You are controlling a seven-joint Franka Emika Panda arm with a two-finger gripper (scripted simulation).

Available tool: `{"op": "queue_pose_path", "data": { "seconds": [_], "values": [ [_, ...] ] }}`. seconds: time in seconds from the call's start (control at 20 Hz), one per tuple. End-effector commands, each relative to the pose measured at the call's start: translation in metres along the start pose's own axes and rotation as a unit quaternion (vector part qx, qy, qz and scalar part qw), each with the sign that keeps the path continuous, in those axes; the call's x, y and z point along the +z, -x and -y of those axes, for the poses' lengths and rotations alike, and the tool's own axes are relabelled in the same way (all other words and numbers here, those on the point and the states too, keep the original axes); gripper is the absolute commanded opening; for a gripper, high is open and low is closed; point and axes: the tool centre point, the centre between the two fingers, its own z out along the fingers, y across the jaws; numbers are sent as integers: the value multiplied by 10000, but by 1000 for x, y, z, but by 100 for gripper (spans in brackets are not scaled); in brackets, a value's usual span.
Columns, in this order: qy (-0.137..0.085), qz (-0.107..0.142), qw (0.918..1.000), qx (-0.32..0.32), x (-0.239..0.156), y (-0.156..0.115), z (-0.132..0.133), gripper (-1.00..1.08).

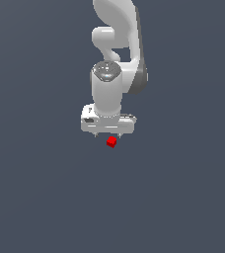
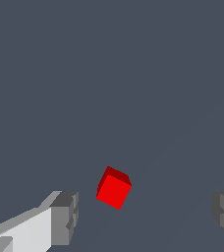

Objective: Lift up the red cube by 0.2 meters.

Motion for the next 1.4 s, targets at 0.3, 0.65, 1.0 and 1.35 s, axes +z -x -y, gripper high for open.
{"op": "queue_pose_path", "data": {
  "seconds": [0.3, 0.65, 1.0, 1.35],
  "values": [
    [-6, 0, 9999, 134, 8, 3, 0, 100],
    [-30, -2, 9980, 629, 38, 16, 1, 100],
    [-68, -6, 9895, 1446, 88, 36, 6, 100],
    [-102, -10, 9786, 2056, 126, 49, 13, 100]
  ]
}}
